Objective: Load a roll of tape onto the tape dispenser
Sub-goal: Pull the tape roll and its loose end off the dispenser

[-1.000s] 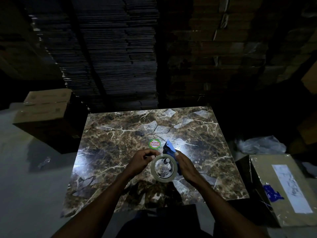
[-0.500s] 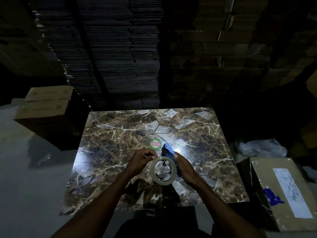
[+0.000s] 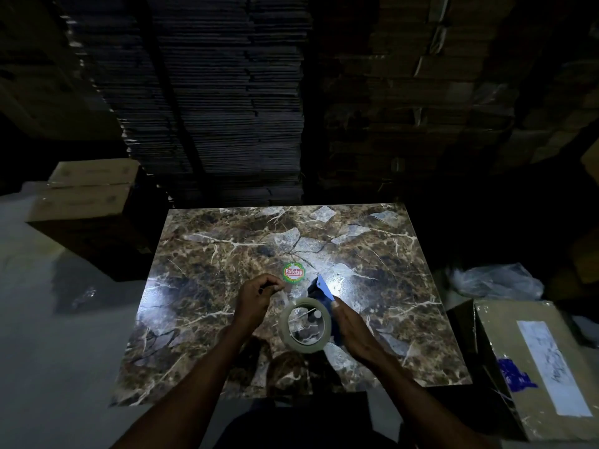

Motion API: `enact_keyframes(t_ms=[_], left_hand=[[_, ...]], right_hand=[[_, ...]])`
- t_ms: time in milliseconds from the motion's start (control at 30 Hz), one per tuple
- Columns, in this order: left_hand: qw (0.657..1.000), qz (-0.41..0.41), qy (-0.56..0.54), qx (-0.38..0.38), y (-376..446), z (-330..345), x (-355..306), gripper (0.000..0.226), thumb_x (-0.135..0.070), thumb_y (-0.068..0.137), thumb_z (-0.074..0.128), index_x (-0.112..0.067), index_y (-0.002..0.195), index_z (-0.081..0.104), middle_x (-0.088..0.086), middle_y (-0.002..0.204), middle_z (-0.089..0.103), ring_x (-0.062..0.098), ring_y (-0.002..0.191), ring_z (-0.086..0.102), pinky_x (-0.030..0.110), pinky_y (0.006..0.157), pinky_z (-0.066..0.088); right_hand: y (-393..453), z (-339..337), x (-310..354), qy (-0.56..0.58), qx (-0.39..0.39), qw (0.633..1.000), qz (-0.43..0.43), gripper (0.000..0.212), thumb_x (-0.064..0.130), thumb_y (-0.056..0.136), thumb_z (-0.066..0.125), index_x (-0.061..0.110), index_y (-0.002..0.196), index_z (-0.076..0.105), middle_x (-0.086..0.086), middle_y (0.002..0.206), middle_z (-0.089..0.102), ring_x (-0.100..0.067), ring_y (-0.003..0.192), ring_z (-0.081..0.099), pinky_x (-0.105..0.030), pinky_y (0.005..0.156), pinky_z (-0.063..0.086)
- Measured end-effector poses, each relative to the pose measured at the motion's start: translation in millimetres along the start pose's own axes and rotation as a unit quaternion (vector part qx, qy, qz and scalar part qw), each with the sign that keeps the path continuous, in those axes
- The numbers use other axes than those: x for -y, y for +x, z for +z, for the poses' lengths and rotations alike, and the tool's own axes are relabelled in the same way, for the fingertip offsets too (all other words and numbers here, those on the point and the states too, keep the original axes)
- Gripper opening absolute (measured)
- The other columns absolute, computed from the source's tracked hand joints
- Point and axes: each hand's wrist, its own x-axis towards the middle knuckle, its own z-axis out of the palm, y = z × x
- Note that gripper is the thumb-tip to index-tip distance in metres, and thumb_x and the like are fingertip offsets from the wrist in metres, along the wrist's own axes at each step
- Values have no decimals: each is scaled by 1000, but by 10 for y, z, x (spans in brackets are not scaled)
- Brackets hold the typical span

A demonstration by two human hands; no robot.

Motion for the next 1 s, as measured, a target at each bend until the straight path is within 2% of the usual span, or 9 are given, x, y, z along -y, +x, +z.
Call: enact_keyframes(t_ms=[67, 200, 233, 333, 433, 567, 767, 867, 1000], left_hand=[[1000, 5, 8, -3, 28, -12, 0, 17, 8, 90, 60, 1, 83, 73, 6, 83, 72, -6, 77, 67, 4, 68, 46], [1000, 24, 17, 5, 21, -28, -29, 23, 4, 90, 62, -13, 80, 74, 4, 83, 74, 7, 79, 68, 16, 70, 51], [1000, 24, 15, 5, 20, -18, -47, 24, 5, 89, 62, -13, 79, 73, 3, 81, 74, 4, 78, 68, 13, 69, 51], [999, 31, 16, 15, 17, 37, -108, 30, 12, 86, 61, -16, 77, 70, -5, 77, 70, -8, 74, 65, 4, 68, 45], [999, 34, 24, 25, 18, 76, -117, 30, 11, 87, 62, -17, 77, 70, -7, 76, 69, -8, 74, 65, 4, 68, 45], [1000, 19, 18, 1, 43, 14, -61, 23, 10, 88, 61, -8, 80, 73, -2, 78, 70, -7, 75, 65, 6, 68, 46], [1000, 14, 14, 6, 41, -31, -32, 20, 8, 88, 61, -5, 81, 74, 2, 82, 73, -3, 77, 67, 8, 70, 49], [1000, 30, 1, 7, 28, 17, -113, 24, 10, 88, 61, -10, 79, 71, -3, 79, 70, -5, 76, 65, 9, 70, 48], [999, 33, -6, 8, 18, 58, -167, 39, 11, 88, 59, -24, 74, 69, -12, 78, 70, -6, 77, 66, 8, 71, 49]], right_hand=[[-41, 33, -18, -1, 6, 1000, 4, 38, 41, 107, 29, 26, 115, 63, 14, 58, 60, -7, 45, 39, -27, 49, 33], [-91, 54, -18, 7, 13, 1000, 17, 38, 40, 107, 31, 22, 113, 64, 14, 52, 55, -5, 41, 35, -26, 49, 31], [-97, 55, 6, 8, 16, 1000, 17, 35, 38, 107, 32, 25, 113, 63, 16, 52, 55, -4, 42, 35, -25, 49, 31], [-126, 47, 80, -7, 29, 999, -17, 35, 31, 109, 29, 30, 131, 56, 21, 58, 60, -3, 45, 36, -24, 48, 32], [-134, 36, 81, -32, 33, 998, -34, 37, 29, 109, 30, 32, 137, 53, 25, 63, 60, 0, 47, 42, -21, 51, 35], [-202, 28, 97, -47, 39, 998, -34, 37, 27, 109, 29, 32, 138, 51, 32, 62, 59, 3, 47, 47, -13, 53, 35], [-273, -5, 39, -45, 27, 998, -23, 36, 27, 109, 28, 31, 131, 56, 27, 61, 61, 1, 48, 48, -15, 54, 37], [-272, -10, 68, -46, 33, 998, -23, 36, 24, 109, 28, 27, 133, 54, 31, 65, 62, 6, 52, 54, -12, 55, 38], [-265, 24, 93, -66, 60, 995, -43, 36, 23, 109, 29, 35, 138, 48, 38, 70, 62, 10, 57, 56, -9, 56, 38]])
